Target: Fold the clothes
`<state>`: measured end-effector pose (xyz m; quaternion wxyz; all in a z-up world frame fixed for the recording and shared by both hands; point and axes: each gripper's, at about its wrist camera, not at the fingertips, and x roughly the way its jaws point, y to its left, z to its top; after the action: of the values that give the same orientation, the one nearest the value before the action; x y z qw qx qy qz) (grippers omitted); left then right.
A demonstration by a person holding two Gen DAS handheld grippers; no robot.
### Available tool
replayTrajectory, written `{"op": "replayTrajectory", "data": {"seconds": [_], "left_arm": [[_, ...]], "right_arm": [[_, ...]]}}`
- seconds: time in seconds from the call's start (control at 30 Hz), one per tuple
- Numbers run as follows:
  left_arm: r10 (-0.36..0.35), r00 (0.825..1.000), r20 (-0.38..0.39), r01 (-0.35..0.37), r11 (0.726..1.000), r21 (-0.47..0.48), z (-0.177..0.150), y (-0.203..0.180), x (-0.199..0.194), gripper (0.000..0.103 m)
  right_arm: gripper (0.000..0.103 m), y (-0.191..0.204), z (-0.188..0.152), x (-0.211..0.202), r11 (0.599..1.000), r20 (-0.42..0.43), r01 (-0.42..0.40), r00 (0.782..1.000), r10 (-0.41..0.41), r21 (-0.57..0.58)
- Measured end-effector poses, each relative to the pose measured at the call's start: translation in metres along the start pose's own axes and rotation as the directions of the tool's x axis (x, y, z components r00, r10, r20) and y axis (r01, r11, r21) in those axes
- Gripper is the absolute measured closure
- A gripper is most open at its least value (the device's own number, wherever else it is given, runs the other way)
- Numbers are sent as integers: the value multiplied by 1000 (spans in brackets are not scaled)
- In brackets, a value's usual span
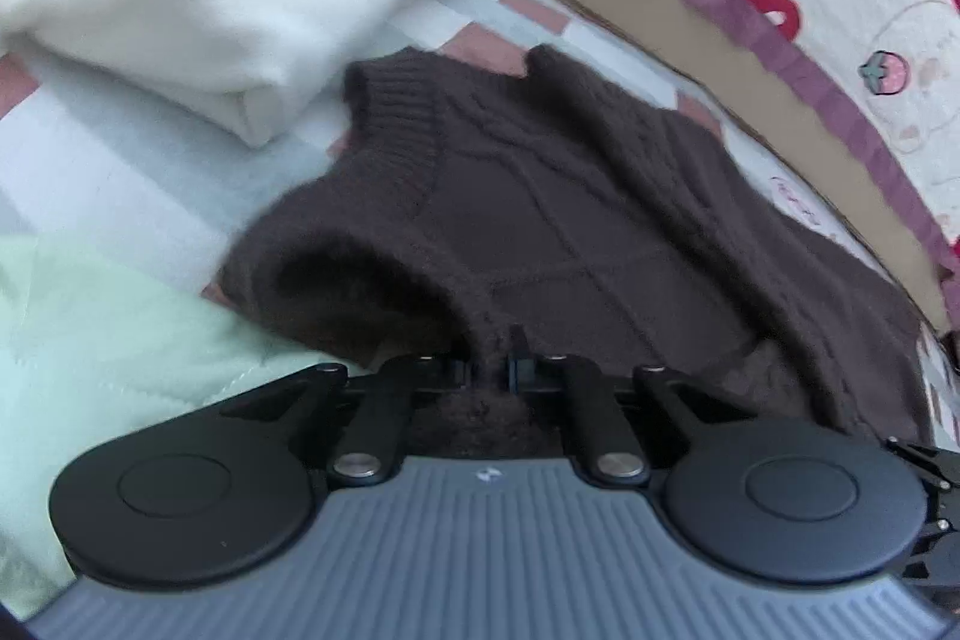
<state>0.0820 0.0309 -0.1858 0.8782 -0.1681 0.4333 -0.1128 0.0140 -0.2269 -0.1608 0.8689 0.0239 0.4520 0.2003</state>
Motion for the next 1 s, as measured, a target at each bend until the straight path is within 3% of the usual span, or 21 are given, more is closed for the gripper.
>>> {"op": "replayTrajectory", "data": {"seconds": [0.03, 0.13, 0.2, 0.27, 0.3, 0.4, 0.47, 0.5, 0.53, 0.57, 0.6, 0.7, 0.73, 0.77, 0.87, 0.9, 1.0], "left_arm": [[-7, 1000, 15, 7, 1000, 12, 3, -3, -3, 95], [-58, 993, 105, 36, 978, 205, 17, -42, -20, 95], [-137, 982, 131, 91, 947, 308, 24, -73, -29, 95], [-244, 961, 127, 178, 903, 390, 29, -108, -37, 95], [-296, 947, 121, 219, 876, 430, 31, -125, -41, 95], [-420, 907, 34, 335, 767, 547, 20, -184, -41, 95], [-445, 894, -59, 384, 689, 614, -1, -223, -27, 95], [-452, 886, -106, 408, 648, 643, -12, -242, -20, 95], [-446, 881, -157, 429, 616, 661, -28, -259, -11, 95], [-431, 878, -206, 452, 607, 653, -42, -271, 0, 95], [-422, 868, -262, 487, 618, 617, -53, -277, 11, 94], [-405, 824, -396, 563, 668, 487, -71, -275, 43, 92], [-400, 823, -402, 561, 679, 473, -71, -273, 45, 92], [-395, 823, -408, 559, 690, 459, -71, -271, 48, 92], [-384, 819, -425, 554, 721, 416, -69, -264, 55, 90], [-411, 809, -420, 571, 719, 398, -65, -258, 49, 89], [-487, 776, -399, 619, 707, 342, -53, -242, 32, 74]], "right_arm": [[36, -6, 1, -3, 999, 10, -16, 1000, 15, 45], [36, -28, 4, -13, 976, 48, -70, 997, 61, 208], [36, -69, -1, -25, 891, 99, -133, 990, 100, 434], [37, -110, -6, -36, 752, 157, -196, 980, 124, 630], [36, -128, -8, -45, 689, 187, -216, 975, 118, 692], [35, -164, -19, -85, 588, 303, -285, 950, 71, 757], [33, -187, -33, -106, 495, 394, -380, 915, 80, 781], [33, -196, -40, -115, 463, 427, -412, 901, 77, 785], [32, -201, -47, -121, 455, 443, -421, 894, 64, 784], [30, -206, -53, -126, 456, 450, -420, 892, 48, 785], [30, -210, -62, -127, 446, 450, -415, 893, 31, 793], [29, -221, -86, -121, 341, 455, -427, 891, -2, 838], [29, -224, -90, -117, 312, 466, -446, 885, 10, 839], [30, -224, -89, -114, 309, 461, -444, 887, 21, 841], [31, -216, -75, -102, 397, 394, -377, 918, 40, 837], [31, -213, -70, -97, 426, 375, -359, 926, 50, 830], [31, -210, -67, -85, 439, 360, -359, 929, 85, 823]]}}
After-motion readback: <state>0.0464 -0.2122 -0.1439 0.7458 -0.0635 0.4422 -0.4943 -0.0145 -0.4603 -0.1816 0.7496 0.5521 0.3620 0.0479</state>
